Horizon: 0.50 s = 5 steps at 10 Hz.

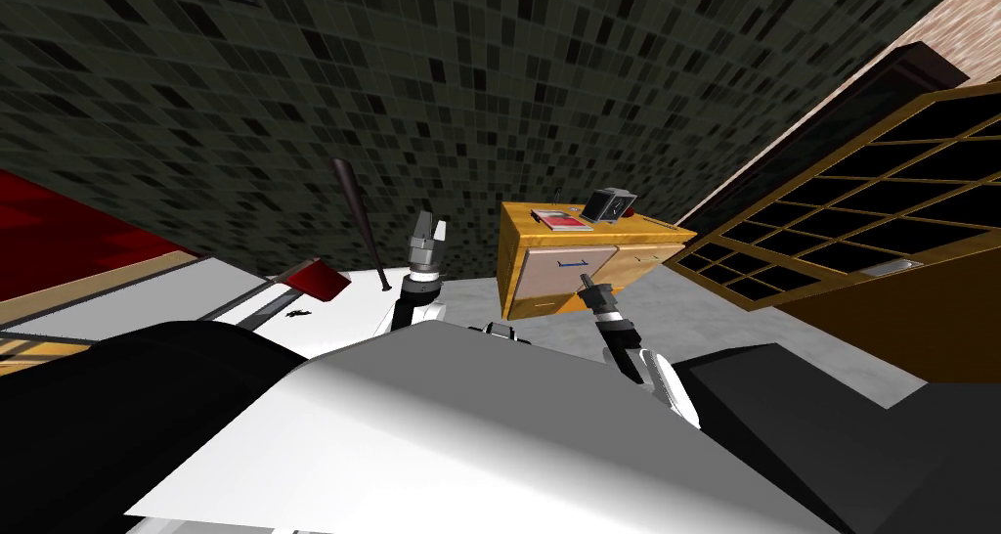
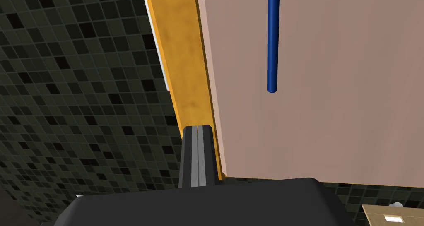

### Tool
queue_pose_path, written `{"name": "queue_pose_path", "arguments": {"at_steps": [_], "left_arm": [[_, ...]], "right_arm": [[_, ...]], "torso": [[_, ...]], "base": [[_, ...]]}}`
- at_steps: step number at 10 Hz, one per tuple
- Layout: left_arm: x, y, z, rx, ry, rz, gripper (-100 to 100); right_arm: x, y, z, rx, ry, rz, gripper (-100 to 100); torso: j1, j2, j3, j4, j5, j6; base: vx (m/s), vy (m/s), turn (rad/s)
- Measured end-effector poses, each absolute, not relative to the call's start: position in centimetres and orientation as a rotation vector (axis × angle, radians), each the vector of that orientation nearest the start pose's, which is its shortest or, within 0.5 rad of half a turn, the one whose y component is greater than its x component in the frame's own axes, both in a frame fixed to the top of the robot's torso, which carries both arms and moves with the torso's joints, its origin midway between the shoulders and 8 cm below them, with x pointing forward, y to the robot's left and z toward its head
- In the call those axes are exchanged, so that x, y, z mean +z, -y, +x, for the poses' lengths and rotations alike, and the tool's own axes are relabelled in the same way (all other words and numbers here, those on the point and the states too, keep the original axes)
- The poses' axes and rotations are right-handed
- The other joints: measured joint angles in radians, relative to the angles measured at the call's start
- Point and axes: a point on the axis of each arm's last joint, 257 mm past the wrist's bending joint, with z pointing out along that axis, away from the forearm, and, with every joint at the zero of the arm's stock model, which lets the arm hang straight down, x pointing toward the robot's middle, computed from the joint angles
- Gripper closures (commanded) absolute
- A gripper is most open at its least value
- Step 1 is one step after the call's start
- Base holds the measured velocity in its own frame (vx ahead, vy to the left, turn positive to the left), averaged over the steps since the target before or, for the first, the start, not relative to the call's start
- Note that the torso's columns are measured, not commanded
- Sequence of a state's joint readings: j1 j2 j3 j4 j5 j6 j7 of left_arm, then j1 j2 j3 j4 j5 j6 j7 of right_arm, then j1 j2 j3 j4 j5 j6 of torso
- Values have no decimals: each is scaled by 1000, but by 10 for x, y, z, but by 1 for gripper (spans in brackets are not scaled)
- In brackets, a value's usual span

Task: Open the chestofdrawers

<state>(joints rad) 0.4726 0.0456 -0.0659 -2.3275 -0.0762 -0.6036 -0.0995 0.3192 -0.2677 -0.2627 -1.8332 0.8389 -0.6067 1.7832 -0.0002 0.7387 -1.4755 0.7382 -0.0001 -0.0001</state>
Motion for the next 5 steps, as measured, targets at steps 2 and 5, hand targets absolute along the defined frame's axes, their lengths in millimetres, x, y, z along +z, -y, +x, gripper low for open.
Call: {"name": "queue_pose_path", "arguments": {"at_steps": [2, 5], "left_arm": [[69, -234, 319, -1277, -586, -410, 0], [69, -234, 319, -1277, -586, -410, 0]], "right_arm": [[-147, 307, 424, -990, -898, -1086, -100], [-168, 302, 423, -976, -926, -1105, -100]], "torso": [[4, -13, -8, -4, 1, -1], [0, -4, -2, -1, 0, 0]], "base": [[90, 31, 64], [175, 38, 51]]}}
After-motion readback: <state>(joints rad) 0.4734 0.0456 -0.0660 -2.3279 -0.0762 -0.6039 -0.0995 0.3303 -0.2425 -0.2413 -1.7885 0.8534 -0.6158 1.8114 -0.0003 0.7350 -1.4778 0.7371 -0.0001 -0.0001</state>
